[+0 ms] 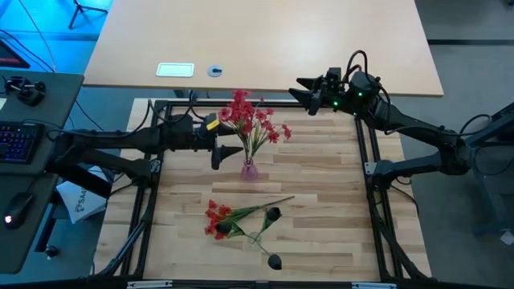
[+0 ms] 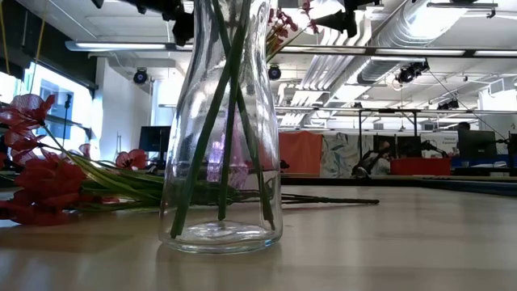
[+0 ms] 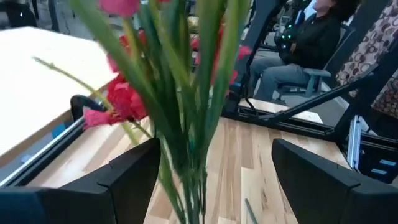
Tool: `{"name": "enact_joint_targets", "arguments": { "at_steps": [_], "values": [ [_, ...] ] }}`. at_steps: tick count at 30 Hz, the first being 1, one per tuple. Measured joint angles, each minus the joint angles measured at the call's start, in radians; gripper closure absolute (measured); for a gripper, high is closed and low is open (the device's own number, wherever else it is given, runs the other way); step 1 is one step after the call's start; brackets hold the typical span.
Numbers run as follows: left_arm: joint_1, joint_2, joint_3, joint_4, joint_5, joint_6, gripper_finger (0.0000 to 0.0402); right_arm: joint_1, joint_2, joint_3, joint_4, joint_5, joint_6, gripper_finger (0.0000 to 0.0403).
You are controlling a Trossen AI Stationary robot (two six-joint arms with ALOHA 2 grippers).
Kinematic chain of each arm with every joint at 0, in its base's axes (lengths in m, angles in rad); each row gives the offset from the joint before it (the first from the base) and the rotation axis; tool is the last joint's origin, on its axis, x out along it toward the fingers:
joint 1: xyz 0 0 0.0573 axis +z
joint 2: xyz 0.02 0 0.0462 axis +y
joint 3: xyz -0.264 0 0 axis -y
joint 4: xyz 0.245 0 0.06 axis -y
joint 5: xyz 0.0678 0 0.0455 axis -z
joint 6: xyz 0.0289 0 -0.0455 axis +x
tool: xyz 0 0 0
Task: Sort flowers into vase by color
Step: Put the top red flowers into the pink vase
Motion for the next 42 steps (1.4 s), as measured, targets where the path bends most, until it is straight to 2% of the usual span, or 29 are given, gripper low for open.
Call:
{"name": "enact_joint_targets", "arguments": {
  "at_steps": [6, 10, 14, 18, 23, 26, 29, 35, 38, 42],
  "values": [
    [-0.012, 0.027, 0.000, 0.025, 0.000, 0.008, 0.0109, 0.000, 0.000, 0.000, -0.008, 0.000, -0.010, 0.0016],
    [-0.029, 0.037, 0.000, 0.064, -0.020, 0.041, 0.0132, 0.000, 0.000, 0.000, -0.021, 0.000, -0.021, 0.0016],
    [-0.036, 0.039, 0.000, 0.068, -0.086, 0.082, 0.0189, 0.000, 0.000, 0.000, -0.030, 0.000, -0.021, 0.0016],
    [-0.036, 0.039, 0.000, 0.091, -0.119, 0.095, 0.0271, 0.000, 0.000, 0.000, -0.036, 0.000, -0.021, 0.0016],
    [-0.036, 0.046, 0.000, 0.145, -0.088, 0.155, 0.0369, 0.000, 0.000, 0.000, -0.037, 0.000, -0.025, 0.0016],
    [-0.036, 0.042, -0.001, 0.140, -0.073, 0.147, 0.0396, 0.000, 0.000, 0.000, -0.040, -0.007, 0.019, 0.0016],
    [-0.036, 0.033, -0.001, 0.122, -0.078, 0.143, 0.0397, 0.006, 0.000, 0.000, -0.048, -0.053, 0.024, 0.0016],
    [-0.032, 0.030, 0.002, 0.118, -0.120, 0.066, 0.0379, 0.015, 0.000, 0.000, -0.058, -0.051, 0.017, 0.0016],
    [-0.032, 0.030, 0.027, 0.093, -0.092, 0.032, 0.0345, 0.015, 0.000, 0.000, -0.064, -0.049, 0.016, 0.0016],
    [-0.032, 0.051, 0.071, -0.004, -0.107, 0.027, 0.0279, 0.015, 0.000, 0.000, -0.068, -0.049, -0.011, 0.0016]
  ]
}}
